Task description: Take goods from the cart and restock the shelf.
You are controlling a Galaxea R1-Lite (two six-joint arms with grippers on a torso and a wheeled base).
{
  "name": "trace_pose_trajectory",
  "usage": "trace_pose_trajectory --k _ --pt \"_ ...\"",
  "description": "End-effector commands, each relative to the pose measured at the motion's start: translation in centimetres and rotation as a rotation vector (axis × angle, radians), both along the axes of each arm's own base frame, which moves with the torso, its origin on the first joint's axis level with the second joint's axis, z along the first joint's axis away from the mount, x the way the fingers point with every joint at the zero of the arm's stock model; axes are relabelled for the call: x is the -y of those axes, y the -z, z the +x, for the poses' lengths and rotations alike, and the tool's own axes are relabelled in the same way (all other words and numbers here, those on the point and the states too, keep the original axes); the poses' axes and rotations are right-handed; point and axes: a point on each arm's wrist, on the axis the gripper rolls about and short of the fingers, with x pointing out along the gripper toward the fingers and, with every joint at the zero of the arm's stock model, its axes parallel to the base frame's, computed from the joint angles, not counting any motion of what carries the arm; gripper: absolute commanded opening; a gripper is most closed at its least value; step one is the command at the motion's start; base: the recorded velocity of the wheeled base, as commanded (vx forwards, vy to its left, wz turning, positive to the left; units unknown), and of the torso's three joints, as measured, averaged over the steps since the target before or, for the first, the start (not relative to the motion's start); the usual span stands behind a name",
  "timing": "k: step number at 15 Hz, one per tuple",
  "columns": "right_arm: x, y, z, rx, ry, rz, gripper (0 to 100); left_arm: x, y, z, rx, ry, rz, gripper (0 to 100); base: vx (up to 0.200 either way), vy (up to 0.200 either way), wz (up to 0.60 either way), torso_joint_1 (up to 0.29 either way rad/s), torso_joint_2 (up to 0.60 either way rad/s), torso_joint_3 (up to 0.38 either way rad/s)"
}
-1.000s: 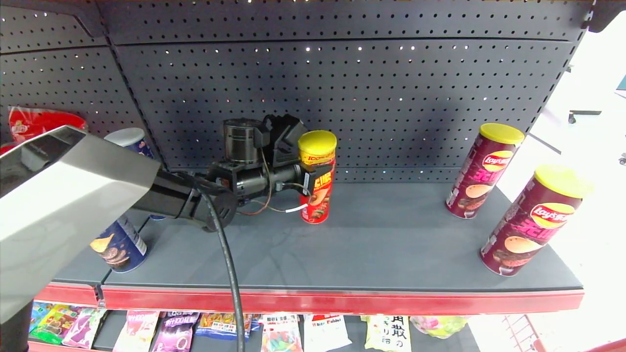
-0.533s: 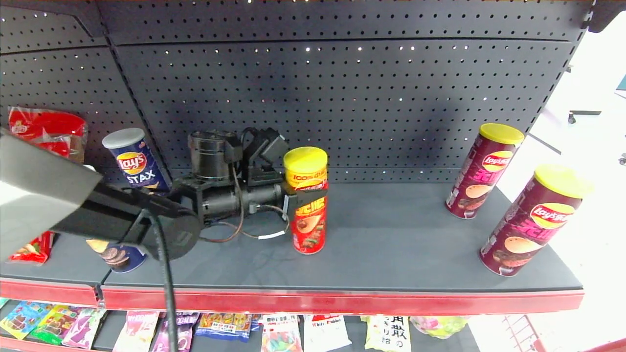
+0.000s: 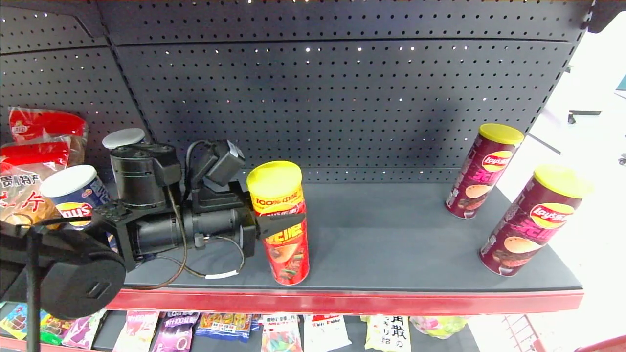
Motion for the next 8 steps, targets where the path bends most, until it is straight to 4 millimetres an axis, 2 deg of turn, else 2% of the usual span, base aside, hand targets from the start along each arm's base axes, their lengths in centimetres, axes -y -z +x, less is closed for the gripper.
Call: trace_pose_trajectory --k 1,5,8 --pt "0.0 0.0 0.0 0.000 0.000 0.000 0 -0.2 0.0 -0.1 0.004 -0.003 0.004 0 0.000 0.000 0.00 0.000 0.00 0.000" --pt "0.0 -0.2 0.0 0.005 0.001 0.000 0 0.1 1.6 0.4 0.029 0.032 0.055 0 0.000 0.000 0.00 0.000 0.00 0.000" --pt "0.0 -0.2 0.0 0.005 0.003 0.000 0 0.2 1.8 0.3 0.033 0.059 0.057 0 0.000 0.000 0.00 0.000 0.00 0.000"
